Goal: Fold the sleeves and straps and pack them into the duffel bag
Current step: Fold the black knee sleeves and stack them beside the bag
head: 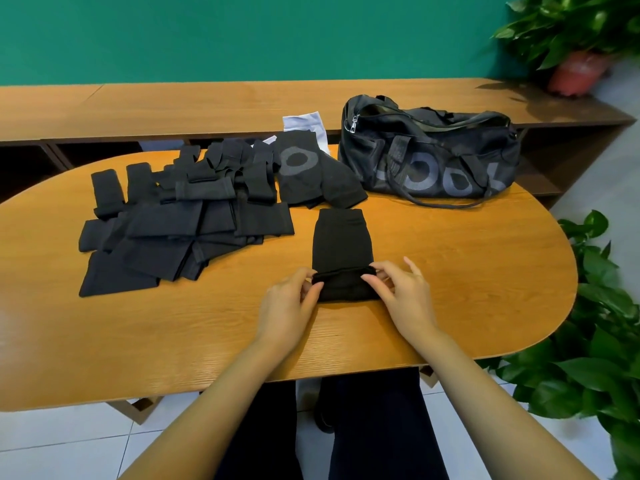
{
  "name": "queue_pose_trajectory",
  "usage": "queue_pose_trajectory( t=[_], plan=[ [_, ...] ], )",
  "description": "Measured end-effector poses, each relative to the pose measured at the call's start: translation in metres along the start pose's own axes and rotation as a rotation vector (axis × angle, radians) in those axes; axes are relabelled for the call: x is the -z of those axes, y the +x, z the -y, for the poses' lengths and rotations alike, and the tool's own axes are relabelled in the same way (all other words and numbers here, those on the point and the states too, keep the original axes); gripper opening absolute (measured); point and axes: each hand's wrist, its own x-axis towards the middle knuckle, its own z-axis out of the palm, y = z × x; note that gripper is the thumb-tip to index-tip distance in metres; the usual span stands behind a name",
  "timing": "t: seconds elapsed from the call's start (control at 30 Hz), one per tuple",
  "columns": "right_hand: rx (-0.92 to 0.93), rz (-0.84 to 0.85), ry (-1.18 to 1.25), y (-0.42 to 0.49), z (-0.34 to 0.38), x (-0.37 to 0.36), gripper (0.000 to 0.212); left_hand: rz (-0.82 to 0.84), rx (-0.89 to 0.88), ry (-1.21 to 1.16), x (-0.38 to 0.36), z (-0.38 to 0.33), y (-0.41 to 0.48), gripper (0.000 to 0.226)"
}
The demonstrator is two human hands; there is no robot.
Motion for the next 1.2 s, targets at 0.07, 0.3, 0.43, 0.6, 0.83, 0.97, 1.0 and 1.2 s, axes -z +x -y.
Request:
queue_pose_trajectory(
  t=[0.07, 0.3, 0.43, 0.6, 0.83, 0.97, 1.0, 1.2],
  plan=[
    [-0.012, -0.01, 0.012, 0.005, -0.003, -0.005, 0.021, -0.038, 0.015, 0.041, -0.001, -0.001, 0.005, 0.019],
    [-0.037, 0.0, -0.011, 0.012, -0.009, -0.012, 0.011, -0.044, 0.038, 0.148, -0.004, -0.006, 0.021, 0.021],
    [-0.055, -0.004, -0.096, 0.013, -0.01, -0.012, 0.014, 0.01, 0.096, 0.222, -0.006, -0.007, 0.025, 0.026],
    [-0.061, 0.007, -0.024, 0.016, -0.009, -0.013, 0.019, 0.0, 0.105, 0.173, -0.005, -0.004, 0.025, 0.031],
    [-0.102, 0.088, 0.004, 0.02, -0.01, -0.017, 0.023, -0.02, -0.256, 0.196, -0.004, 0.008, 0.014, 0.02],
    [0.035, 0.063, -0.071, 0.016, -0.008, -0.011, 0.032, 0.202, -0.342, 0.227, 0.003, 0.015, 0.011, 0.043],
    [0.102, 0.11, -0.112, 0.015, -0.009, -0.009, 0.04, 0.242, -0.351, 0.252, 0.004, 0.018, 0.011, 0.048],
    [0.342, 0.446, -0.279, 0.011, -0.014, -0.008, 0.052, 0.305, -0.313, 0.264, 0.001, 0.029, 0.014, 0.061]
  ],
)
